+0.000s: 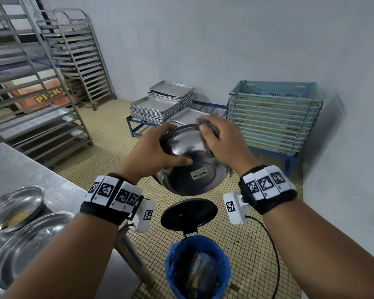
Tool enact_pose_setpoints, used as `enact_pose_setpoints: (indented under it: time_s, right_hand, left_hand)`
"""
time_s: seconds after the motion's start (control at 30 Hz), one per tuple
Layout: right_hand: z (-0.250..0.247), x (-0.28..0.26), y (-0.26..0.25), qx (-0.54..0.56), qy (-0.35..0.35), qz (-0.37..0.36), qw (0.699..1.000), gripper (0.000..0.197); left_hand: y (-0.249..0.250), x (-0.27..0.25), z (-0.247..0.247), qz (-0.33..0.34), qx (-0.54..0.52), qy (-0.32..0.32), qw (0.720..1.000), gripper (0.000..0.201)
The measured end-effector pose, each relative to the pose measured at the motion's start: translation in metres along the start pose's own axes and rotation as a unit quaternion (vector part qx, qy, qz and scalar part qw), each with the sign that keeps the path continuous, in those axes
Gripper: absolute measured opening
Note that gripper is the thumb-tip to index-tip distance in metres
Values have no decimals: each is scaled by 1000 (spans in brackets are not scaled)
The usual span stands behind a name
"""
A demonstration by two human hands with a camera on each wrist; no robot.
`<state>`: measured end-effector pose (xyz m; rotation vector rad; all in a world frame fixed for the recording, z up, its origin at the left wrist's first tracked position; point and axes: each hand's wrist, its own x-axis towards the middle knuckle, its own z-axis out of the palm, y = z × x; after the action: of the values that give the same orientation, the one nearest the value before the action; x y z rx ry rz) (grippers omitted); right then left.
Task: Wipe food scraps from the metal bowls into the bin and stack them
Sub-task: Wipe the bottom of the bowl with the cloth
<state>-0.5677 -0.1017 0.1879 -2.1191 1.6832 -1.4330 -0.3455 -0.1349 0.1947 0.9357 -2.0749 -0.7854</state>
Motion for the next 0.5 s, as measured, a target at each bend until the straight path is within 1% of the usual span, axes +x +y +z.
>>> enact_pose_setpoints:
  time_s: [0.07, 0.1, 0.2, 0.27, 0.3, 0.37, 0.43, 0.5]
  right_hand:
    - [2, -2, 1, 7, 13, 2, 1000, 35]
    - [3, -4, 3, 29, 22, 18, 999, 33]
    - [4, -14, 16, 142, 43, 115, 982, 26]
    - [5, -20, 24, 165, 53, 157, 972, 26]
    - [6, -21, 24, 155, 60, 159, 973, 28]
    - [7, -16, 19, 114, 62, 125, 984, 30]
    - [10, -8, 9, 41, 39, 57, 997, 36]
    - [11, 0, 2, -12, 18, 16, 1000, 39]
  left_hand:
    - [-2, -2, 1, -4, -34, 19, 999, 67]
    - [-3, -4, 1, -8, -53, 32, 998, 66]
    - [-7, -10, -1, -10, -101, 76, 992, 71]
    - [-8, -12, -3, -14, -115, 89, 989, 72]
    - [-7, -12, -3, -16, -115, 89, 989, 72]
    - [-7, -12, 0, -23, -108, 81, 991, 70]
    - [-7, -11, 5, -25, -102, 68, 992, 70]
    - [-5, -11, 9, -23, -109, 63, 992, 73]
